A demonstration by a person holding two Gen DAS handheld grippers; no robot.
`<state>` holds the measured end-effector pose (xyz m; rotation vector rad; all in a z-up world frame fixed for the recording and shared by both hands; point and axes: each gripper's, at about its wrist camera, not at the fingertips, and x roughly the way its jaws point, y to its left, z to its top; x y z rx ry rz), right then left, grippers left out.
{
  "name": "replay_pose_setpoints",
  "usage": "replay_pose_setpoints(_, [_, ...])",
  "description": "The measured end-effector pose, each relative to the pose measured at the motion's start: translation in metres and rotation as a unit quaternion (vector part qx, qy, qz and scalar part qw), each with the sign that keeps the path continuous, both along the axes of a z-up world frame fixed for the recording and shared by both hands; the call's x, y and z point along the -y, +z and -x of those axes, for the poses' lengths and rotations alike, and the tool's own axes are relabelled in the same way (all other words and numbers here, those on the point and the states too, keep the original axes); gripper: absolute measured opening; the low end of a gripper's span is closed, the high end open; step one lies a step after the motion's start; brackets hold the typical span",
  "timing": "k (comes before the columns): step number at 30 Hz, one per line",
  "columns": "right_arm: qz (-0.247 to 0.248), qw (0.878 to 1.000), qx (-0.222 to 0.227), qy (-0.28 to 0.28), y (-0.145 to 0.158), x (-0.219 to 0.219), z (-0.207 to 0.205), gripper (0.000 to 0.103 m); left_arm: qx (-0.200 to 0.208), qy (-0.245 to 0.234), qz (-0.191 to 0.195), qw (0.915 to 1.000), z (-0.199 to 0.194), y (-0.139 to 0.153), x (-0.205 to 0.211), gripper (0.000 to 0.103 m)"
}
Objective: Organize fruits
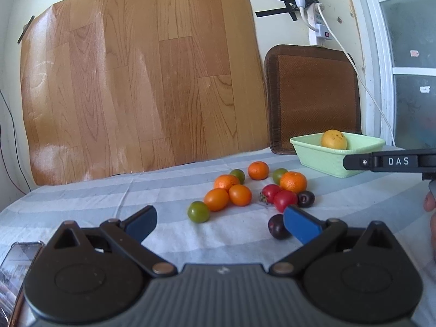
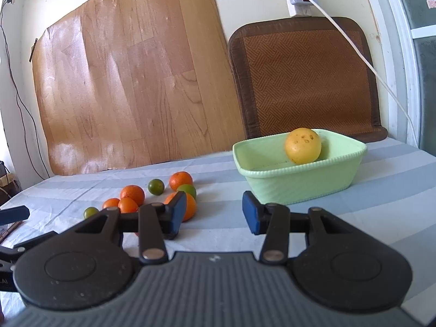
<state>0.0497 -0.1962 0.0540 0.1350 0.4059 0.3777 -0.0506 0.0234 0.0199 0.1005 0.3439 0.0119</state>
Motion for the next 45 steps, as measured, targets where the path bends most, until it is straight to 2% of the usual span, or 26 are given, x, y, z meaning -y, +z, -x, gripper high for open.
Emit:
replay_pose_setpoints(9, [0.002,1.000,-0.008,-0.001,-0.0005,0.0002,-0.0041,0.048,0.017,-0.004,0.010,0.9998,0.0055,0.0025,-0.0032,0.103])
replay_pose_setpoints(16, [0.004,1.000,-0.011,-0.001,-0.0008,0.0001,-0.0052,0.048,0.013,0.001,0.029,0.9995,0.0038,0.0028,-0.0077,0.103])
replay_pose_setpoints(45, [0.004,1.000,-0.009,-0.003,-0.0005,-0.0005,-0.0045,0.048,0.003,0.002,0.030,0.9995,0.0012,0.0020,-0.0074,0.103])
